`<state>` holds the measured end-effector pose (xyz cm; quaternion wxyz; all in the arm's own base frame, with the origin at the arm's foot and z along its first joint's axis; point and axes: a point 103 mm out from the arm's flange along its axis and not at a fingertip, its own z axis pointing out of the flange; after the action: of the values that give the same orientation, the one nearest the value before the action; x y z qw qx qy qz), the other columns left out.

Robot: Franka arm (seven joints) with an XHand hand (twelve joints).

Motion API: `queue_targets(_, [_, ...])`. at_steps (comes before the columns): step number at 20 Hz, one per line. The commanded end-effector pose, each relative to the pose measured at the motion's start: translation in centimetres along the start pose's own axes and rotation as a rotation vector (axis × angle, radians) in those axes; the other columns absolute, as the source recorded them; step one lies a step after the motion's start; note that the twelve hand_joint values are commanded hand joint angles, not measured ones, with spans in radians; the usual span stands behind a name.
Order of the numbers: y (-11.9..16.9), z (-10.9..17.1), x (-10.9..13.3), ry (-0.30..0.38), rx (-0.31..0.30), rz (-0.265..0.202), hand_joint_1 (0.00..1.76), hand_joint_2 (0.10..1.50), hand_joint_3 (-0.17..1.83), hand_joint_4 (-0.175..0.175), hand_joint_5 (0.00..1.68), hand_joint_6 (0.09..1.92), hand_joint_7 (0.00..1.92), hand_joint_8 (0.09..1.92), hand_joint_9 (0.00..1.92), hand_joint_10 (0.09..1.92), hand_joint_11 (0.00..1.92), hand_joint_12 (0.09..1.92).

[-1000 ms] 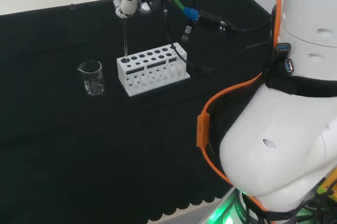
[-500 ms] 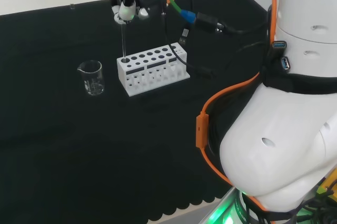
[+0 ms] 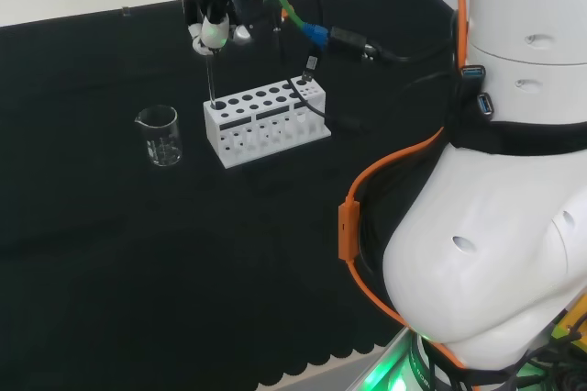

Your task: Put the glass rod back on the white test tube rack.

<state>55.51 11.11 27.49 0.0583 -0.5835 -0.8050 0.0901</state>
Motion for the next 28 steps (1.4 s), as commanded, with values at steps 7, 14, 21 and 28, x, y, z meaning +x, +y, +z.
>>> queue_targets(7, [0.5,1.7,-0.5,0.000,0.034,0.005,1.20,0.61,0.86,-0.175,1.17,0.94,1.75,0.24,1.91,0.09,1.57,0.79])
queue_targets(14, [0.5,2.3,-0.8,0.021,0.030,0.004,1.20,0.61,0.86,-0.175,1.17,0.94,1.75,0.24,1.91,0.09,1.57,0.79])
queue_targets(21, [1.0,2.2,-0.8,0.010,0.037,0.006,1.20,0.61,0.86,-0.175,1.17,0.94,1.75,0.24,1.91,0.09,1.57,0.79])
queue_targets(28, [1.2,2.2,-0.9,0.029,0.024,0.021,1.20,0.60,0.87,-0.175,1.17,0.94,1.75,0.24,1.91,0.09,1.57,0.79])
